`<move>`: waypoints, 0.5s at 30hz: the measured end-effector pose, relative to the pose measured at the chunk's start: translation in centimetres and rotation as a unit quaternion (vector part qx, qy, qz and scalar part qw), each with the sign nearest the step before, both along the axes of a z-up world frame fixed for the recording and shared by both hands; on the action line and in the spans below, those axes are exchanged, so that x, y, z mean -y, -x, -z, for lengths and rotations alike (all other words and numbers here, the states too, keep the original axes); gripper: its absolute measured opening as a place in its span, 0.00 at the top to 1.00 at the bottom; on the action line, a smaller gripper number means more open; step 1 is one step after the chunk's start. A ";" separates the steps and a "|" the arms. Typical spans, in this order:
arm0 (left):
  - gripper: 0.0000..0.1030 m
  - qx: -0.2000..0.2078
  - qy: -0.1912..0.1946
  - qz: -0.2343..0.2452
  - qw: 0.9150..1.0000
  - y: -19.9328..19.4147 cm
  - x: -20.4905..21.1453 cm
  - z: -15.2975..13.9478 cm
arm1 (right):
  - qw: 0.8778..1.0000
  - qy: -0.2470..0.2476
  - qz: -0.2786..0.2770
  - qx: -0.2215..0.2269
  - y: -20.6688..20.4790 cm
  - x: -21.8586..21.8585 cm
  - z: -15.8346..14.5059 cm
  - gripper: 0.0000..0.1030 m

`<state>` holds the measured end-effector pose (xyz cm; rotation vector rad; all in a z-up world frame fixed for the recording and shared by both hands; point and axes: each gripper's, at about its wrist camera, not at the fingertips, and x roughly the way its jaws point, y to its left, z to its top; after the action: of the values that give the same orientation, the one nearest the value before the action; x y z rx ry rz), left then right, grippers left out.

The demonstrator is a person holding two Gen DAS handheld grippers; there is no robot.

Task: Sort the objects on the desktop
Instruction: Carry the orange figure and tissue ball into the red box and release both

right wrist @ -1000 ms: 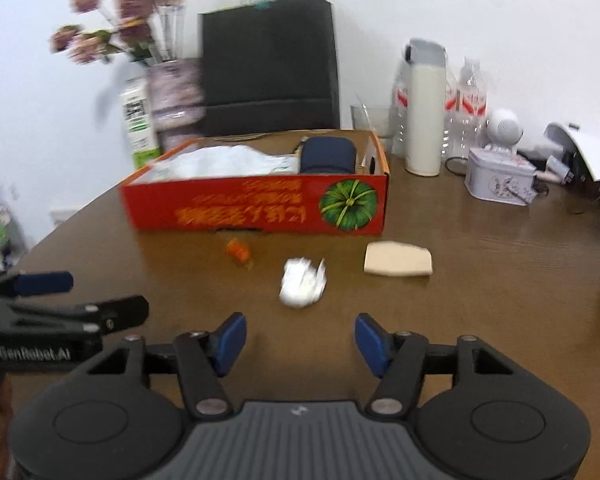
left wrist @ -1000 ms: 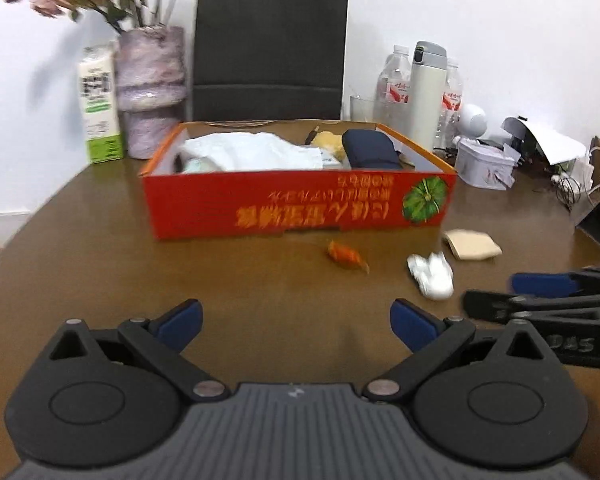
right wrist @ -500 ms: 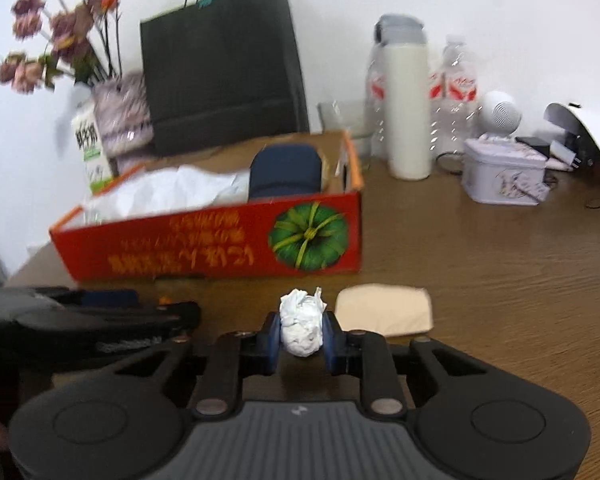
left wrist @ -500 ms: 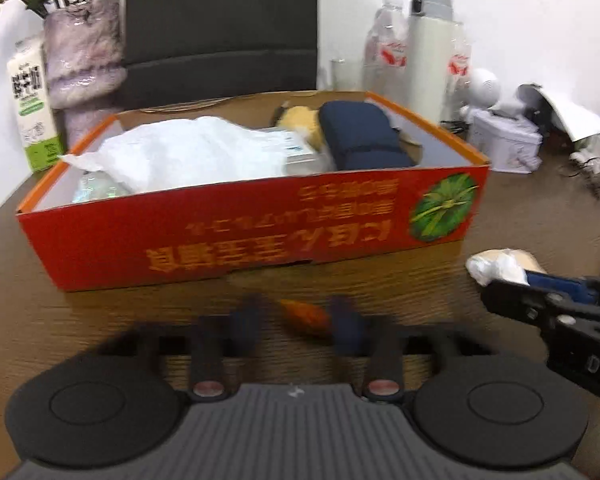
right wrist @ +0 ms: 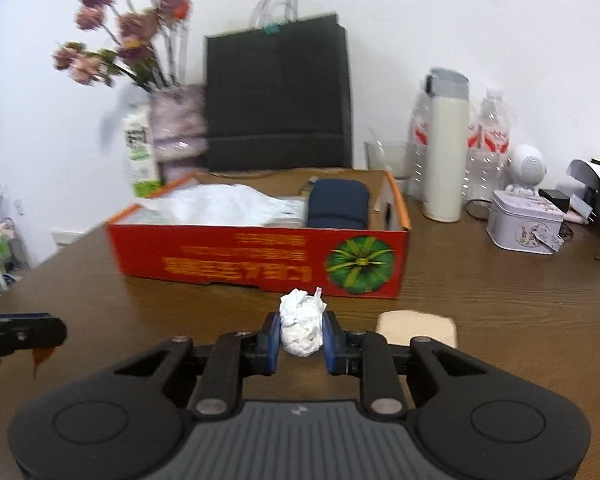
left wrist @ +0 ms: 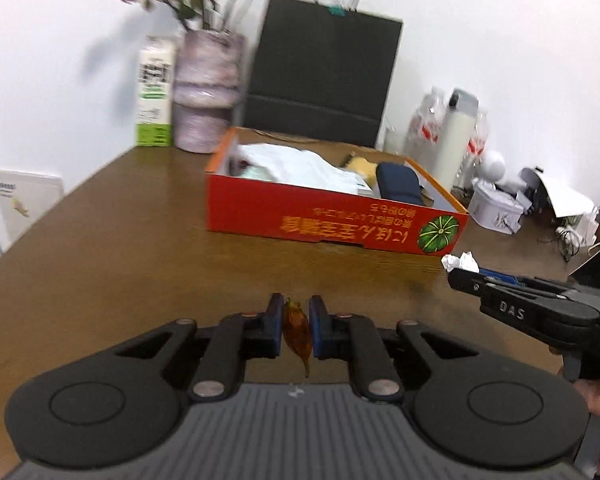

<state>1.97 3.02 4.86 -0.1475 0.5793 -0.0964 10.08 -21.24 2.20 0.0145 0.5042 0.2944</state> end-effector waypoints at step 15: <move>0.86 0.041 0.011 0.063 0.997 9.6 1.4 -2.1 | 0.999 -0.024 -0.021 0.034 17.2 -1.0 -3.5 0.80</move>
<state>-7.65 1.63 6.99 -0.1270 0.5052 -0.2299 -7.16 -20.24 5.72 0.0410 0.4301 0.3463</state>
